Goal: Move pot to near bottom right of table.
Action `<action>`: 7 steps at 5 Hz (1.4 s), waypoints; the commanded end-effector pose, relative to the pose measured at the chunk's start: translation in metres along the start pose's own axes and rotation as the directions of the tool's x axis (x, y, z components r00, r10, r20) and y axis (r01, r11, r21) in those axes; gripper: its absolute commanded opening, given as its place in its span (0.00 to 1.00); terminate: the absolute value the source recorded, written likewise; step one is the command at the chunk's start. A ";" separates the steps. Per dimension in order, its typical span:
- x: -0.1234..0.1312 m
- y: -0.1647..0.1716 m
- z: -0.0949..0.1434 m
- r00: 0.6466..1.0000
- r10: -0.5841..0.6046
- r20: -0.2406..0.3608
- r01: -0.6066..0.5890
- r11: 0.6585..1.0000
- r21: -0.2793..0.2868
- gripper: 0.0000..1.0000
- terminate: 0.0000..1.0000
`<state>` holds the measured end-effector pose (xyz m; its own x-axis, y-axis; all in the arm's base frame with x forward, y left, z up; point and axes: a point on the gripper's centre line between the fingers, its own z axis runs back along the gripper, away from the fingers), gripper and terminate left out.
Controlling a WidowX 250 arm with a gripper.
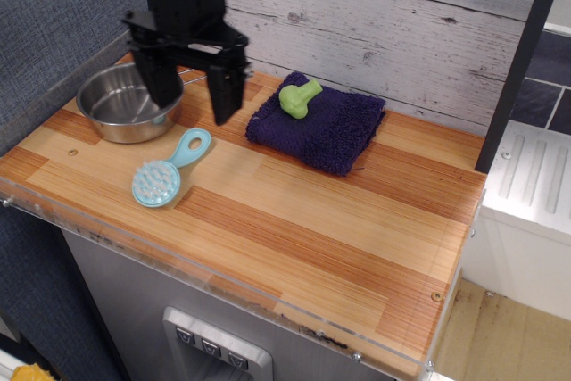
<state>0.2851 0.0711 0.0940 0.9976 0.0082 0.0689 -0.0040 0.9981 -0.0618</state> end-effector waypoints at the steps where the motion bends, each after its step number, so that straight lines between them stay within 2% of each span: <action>1: 0.033 0.042 -0.007 0.995 0.078 0.066 -0.081 0.996 0.040 1.00 0.00; 4: 0.059 0.056 -0.055 0.991 0.100 0.089 -0.112 0.985 0.130 1.00 0.00; 5: 0.061 0.059 -0.064 0.992 0.104 0.070 -0.112 0.986 0.127 1.00 0.00; 6: 0.060 0.060 -0.070 0.992 0.103 0.066 -0.111 0.986 0.123 0.00 0.00; 7: 0.059 0.059 -0.068 0.994 0.086 0.061 -0.093 0.989 0.117 0.00 0.00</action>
<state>0.3434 0.1210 0.0117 0.9923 0.0940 0.0810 -0.0973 0.9946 0.0372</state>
